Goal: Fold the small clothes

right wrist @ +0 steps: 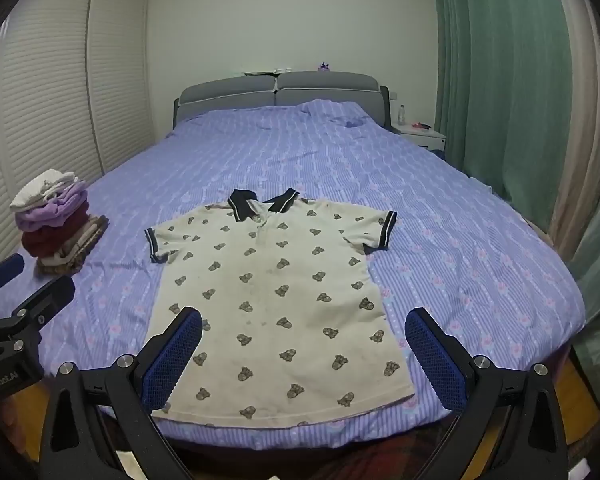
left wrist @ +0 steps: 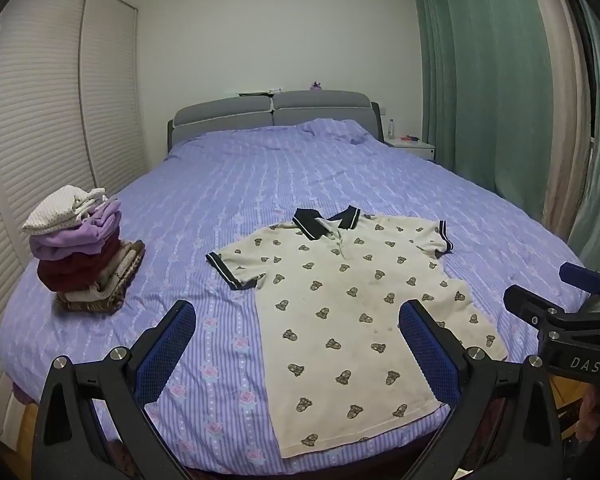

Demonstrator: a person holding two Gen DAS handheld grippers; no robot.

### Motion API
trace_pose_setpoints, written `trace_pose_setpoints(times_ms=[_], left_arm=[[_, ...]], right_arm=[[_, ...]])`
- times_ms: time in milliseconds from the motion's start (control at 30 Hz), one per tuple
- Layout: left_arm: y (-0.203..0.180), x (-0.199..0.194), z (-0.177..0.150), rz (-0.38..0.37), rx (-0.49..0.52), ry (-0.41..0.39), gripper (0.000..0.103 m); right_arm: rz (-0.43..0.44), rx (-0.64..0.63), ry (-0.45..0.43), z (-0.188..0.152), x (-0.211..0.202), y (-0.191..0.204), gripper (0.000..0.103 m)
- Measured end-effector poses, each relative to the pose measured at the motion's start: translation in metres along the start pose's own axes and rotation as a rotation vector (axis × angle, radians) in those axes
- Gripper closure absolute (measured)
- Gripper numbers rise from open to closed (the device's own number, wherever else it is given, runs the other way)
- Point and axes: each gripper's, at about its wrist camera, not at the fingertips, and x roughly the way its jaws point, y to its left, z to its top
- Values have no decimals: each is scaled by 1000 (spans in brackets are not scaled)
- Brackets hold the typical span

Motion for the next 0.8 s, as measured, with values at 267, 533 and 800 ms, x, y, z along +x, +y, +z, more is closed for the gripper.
trace_pose_setpoints(times_ms=[267,533,800], left_arm=[[1,0,0,-1,-1,-2,0],[1,0,1,1,-2,-2,0],[2,0,1,-1,-5,-2,0]], right_arm=[[6,-2,-3,0,-2,1,1],[5,-3,-6,1,-2,2,1],[7,-2,-8,0,-3,1,1]])
